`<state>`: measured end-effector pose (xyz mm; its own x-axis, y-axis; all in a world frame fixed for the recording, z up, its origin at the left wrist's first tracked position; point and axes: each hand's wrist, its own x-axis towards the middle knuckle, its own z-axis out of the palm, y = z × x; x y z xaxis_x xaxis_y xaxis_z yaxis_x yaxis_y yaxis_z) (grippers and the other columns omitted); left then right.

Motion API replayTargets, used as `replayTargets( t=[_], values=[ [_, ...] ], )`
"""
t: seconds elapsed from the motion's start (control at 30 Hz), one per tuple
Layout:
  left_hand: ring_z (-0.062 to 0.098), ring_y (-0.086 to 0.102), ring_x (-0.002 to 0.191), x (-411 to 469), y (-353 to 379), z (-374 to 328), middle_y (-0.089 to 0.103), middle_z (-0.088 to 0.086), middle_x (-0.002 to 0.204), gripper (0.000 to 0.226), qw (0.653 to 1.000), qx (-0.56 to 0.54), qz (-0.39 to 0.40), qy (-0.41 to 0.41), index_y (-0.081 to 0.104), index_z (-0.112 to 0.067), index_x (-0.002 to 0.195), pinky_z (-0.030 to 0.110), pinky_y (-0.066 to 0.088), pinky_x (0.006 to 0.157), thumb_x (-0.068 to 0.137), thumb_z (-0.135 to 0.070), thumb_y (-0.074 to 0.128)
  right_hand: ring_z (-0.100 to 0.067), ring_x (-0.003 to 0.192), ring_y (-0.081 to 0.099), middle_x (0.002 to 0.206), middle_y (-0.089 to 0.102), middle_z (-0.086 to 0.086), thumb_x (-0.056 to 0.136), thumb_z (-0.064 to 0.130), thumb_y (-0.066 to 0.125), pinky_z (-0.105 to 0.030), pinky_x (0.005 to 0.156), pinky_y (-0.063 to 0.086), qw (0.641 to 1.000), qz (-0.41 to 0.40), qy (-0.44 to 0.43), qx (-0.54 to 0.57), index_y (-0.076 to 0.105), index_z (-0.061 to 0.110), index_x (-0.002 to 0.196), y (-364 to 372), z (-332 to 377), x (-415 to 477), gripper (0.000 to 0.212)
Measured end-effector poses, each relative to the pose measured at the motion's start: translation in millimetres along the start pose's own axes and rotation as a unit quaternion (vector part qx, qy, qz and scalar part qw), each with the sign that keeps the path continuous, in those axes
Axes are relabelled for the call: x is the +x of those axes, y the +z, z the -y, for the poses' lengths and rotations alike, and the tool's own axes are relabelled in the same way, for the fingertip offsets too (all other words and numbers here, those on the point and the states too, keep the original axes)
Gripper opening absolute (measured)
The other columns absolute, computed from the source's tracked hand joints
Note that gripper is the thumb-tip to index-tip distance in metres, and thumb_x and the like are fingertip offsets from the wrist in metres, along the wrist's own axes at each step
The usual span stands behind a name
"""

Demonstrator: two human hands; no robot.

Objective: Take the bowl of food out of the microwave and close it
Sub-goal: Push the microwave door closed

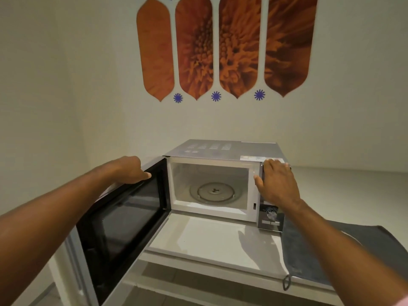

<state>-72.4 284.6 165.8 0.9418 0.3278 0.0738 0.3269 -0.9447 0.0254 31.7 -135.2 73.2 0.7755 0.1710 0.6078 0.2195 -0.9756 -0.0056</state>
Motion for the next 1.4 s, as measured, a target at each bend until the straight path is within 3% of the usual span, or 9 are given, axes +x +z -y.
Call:
replayTargets(
  t=[0.17,0.37,0.47,0.53,0.67,0.8,1.0,1.2,1.4],
  values=[
    [0.021,0.058,0.079,-2,-5,-18,0.053,-0.004,0.077,0.053,1.0,-0.005,0.024,0.016,0.047,-0.019,0.07,0.036,0.043,0.077,0.099,-0.064,0.049,-0.028,0.135,0.051,0.144,0.059,-0.009,0.1,0.051,0.044,-0.05,0.121,0.031,1.0,0.005,-0.006,0.002,0.05,0.012,0.143,3,-4,1,0.059],
    [0.033,0.063,0.1,-9,-1,-44,0.065,0.021,0.1,0.08,0.997,-0.021,0.043,0.056,0.061,0.002,0.089,0.042,0.044,0.094,0.102,-0.07,0.029,-0.027,0.135,0.052,0.143,0.061,-0.009,0.1,0.037,0.036,-0.053,0.124,0.022,0.999,-0.004,-0.018,0.041,0.054,0.012,0.14,2,-10,1,0.051],
    [0.021,0.06,0.087,-8,5,-59,0.064,0.011,0.097,0.074,0.993,-0.042,0.049,0.097,0.065,-0.012,0.078,0.04,0.043,0.094,0.103,-0.069,0.025,-0.027,0.126,0.057,0.135,0.064,-0.01,0.099,0.035,0.033,-0.051,0.121,0.029,0.997,0.006,-0.029,0.069,0.057,0.012,0.133,1,-15,4,0.048],
    [0.026,0.064,0.111,-8,11,-66,0.07,0.015,0.128,0.076,0.987,-0.061,0.059,0.134,0.073,-0.01,0.107,0.042,0.043,0.105,0.104,-0.067,0.022,-0.024,0.111,0.06,0.123,0.068,-0.008,0.099,0.034,0.03,-0.045,0.113,0.038,0.994,0.012,-0.037,0.1,0.061,0.014,0.122,-2,-18,6,0.043],
    [0.03,0.03,0.16,-7,22,-86,0.035,0.013,0.172,0.081,0.976,-0.098,0.038,0.193,0.043,-0.012,0.159,0.044,0.022,0.128,0.105,-0.065,0.015,-0.023,0.098,0.061,0.114,0.07,-0.01,0.106,0.034,0.028,-0.038,0.096,0.046,0.986,0.035,-0.043,0.159,0.065,0.015,0.112,-12,-26,10,0.042],
    [0.038,0.043,0.149,6,34,-103,0.047,0.024,0.16,0.08,0.971,-0.103,0.002,0.215,0.05,0.0,0.148,0.047,0.03,0.123,0.106,-0.059,0.016,-0.024,0.107,0.063,0.124,0.071,-0.01,0.109,0.042,0.023,-0.035,0.094,0.046,0.979,0.062,-0.045,0.191,0.067,0.015,0.123,-21,-30,10,0.053],
    [0.019,0.005,0.165,35,57,-106,0.012,0.007,0.179,0.071,0.951,-0.132,0.0,0.279,0.018,-0.013,0.167,0.029,-0.002,0.125,0.109,-0.054,0.018,-0.017,0.092,0.061,0.102,0.069,-0.002,0.103,0.063,0.021,-0.043,0.087,0.052,0.974,0.072,-0.059,0.206,0.066,0.019,0.102,-28,-29,10,0.063],
    [0.023,0.034,0.155,53,59,-118,0.041,0.015,0.166,0.067,0.943,-0.142,-0.021,0.301,0.039,-0.007,0.157,0.024,0.008,0.117,0.11,-0.052,0.024,-0.017,0.085,0.057,0.086,0.062,0.004,0.103,0.061,0.034,-0.04,0.079,0.046,0.977,0.048,-0.057,0.201,0.061,0.02,0.089,-20,-32,15,0.051],
    [0.027,0.035,0.155,62,57,-124,0.04,0.016,0.167,0.068,0.944,-0.124,-0.024,0.306,0.037,-0.007,0.159,0.032,0.019,0.121,0.11,-0.052,0.023,-0.023,0.118,0.058,0.122,0.069,0.0,0.101,0.047,0.053,-0.043,0.096,0.044,0.992,0.018,-0.026,0.119,0.07,0.022,0.116,-7,-27,22,0.034]
  ],
)
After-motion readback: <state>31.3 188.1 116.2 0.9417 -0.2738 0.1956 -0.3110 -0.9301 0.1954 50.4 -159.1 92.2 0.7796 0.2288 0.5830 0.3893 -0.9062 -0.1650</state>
